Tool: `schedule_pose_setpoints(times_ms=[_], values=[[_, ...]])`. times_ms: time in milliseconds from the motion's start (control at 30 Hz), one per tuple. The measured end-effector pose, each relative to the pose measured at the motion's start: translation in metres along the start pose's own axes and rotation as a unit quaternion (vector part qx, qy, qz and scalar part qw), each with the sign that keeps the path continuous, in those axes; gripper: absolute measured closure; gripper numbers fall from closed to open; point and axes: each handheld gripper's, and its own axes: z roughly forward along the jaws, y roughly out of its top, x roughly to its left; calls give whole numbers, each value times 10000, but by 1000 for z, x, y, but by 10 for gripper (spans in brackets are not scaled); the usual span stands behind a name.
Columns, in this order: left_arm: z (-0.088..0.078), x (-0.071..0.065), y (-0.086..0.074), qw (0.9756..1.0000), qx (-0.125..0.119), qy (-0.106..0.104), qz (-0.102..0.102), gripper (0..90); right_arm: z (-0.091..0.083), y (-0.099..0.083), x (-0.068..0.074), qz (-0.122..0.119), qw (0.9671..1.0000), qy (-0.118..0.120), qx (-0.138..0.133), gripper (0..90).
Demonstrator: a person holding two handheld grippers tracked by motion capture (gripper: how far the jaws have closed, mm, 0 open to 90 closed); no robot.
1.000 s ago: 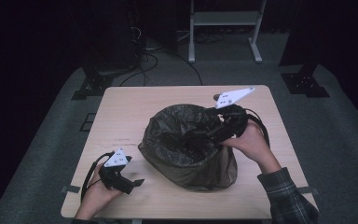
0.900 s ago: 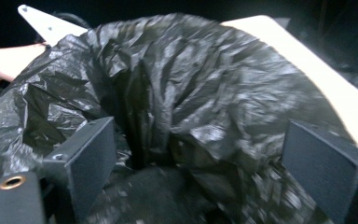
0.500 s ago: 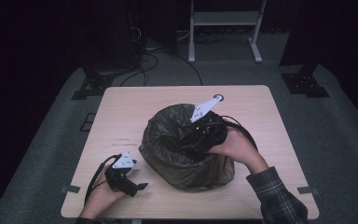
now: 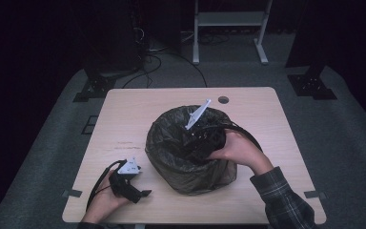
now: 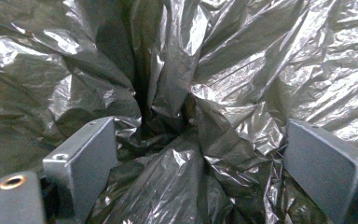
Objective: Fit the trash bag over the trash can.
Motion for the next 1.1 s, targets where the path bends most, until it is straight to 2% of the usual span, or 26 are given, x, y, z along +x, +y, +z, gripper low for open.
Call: schedule_pose_setpoints(times_ms=[167, 300, 467, 600, 733, 933, 1100], values=[[0, 0, -2, 10000, -55, -14, 21, 0, -8, -4, -1, -25, 9993, -74, -367, 100], [0, 0, -6, 9998, -222, -21, 4, 0, -26, -1, -1, 8, 9972, -134, -741, 100], [-1, 0, -7, 9996, -282, -19, 15, 0, -42, 19, 2, -73, 9924, -243, -1208, 100], [-1, 0, -9, 9994, -341, -17, 14, 0, -37, 40, -1, -110, 9899, -155, -1407, 99], [-1, 0, -9, 9994, -342, -19, 15, 0, -23, 54, -3, -91, 9906, -84, -1361, 99], [-1, 0, -9, 9994, -341, -29, 18, 0, 6, 65, -5, -168, 9940, -162, -1067, 98], [-1, 0, -9, 9994, -339, -32, 23, 0, 25, 67, -4, -229, 9959, -377, -787, 97]])
